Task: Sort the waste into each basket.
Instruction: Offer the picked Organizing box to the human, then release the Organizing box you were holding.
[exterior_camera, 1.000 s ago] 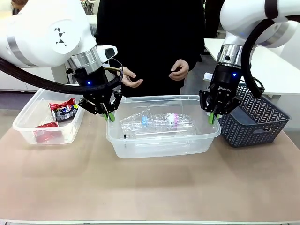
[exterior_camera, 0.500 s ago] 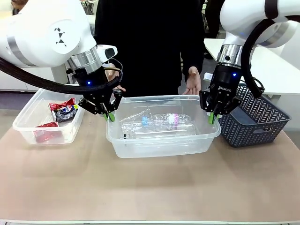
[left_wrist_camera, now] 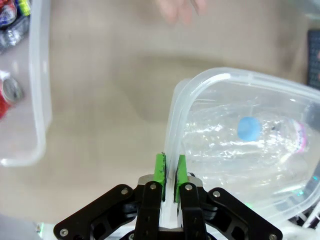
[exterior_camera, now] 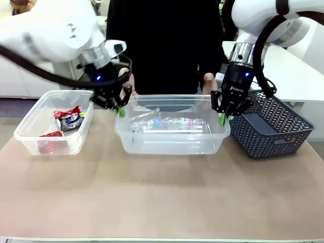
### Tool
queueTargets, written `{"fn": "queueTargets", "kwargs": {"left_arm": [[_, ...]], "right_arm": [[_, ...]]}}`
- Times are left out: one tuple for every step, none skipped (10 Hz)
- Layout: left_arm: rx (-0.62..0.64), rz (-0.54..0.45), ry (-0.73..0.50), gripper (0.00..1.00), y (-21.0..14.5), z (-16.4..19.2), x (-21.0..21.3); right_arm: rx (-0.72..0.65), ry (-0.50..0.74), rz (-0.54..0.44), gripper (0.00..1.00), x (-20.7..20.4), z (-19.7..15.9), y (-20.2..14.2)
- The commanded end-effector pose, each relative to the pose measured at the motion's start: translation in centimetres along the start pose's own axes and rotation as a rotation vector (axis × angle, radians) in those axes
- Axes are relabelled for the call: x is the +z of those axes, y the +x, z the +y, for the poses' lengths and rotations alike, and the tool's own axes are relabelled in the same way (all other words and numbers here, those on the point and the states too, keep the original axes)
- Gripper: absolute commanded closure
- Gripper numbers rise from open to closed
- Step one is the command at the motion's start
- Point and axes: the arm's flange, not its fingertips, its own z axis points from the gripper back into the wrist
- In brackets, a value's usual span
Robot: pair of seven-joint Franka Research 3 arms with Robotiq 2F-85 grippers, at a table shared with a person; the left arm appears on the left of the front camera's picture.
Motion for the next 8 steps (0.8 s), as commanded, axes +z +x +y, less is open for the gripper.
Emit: {"fn": "queueTargets", "kwargs": {"left_arm": [[-0.002, -0.026, -0.007, 0.89, 4.9, -1.2, 0.1], [0.021, -0.028, -0.039, 0.89, 5.2, -1.0, -0.1], [0.050, 0.006, -0.056, 0.89, 4.7, -0.5, -0.7], [0.008, -0.014, -0.012, 0.89, 5.4, 0.1, -0.8], [0.008, -0.014, -0.012, 0.89, 5.4, 0.1, -0.8], [0.008, -0.014, -0.012, 0.89, 5.4, 0.1, -0.8], [0.008, -0.014, -0.012, 0.89, 5.4, 0.1, -0.8], [0.008, -0.014, -0.012, 0.89, 5.4, 0.1, -0.8]], "right_arm": [[-0.011, 0.062, 0.029, 0.91, 2.4, 0.6, 4.2], [-0.012, 0.057, 0.021, 0.91, 2.1, 0.5, 5.0], [-0.014, 0.065, -0.006, 0.91, 1.5, 0.2, 5.1], [-0.011, 0.032, -0.005, 0.91, 1.3, 0.0, 4.8], [-0.011, 0.032, -0.005, 0.91, 1.3, 0.0, 4.8], [-0.011, 0.032, -0.005, 0.91, 1.3, 0.0, 4.8], [-0.011, 0.032, -0.005, 0.91, 1.3, 0.0, 4.8], [-0.011, 0.032, -0.005, 0.91, 1.3, 0.0, 4.8]]}}
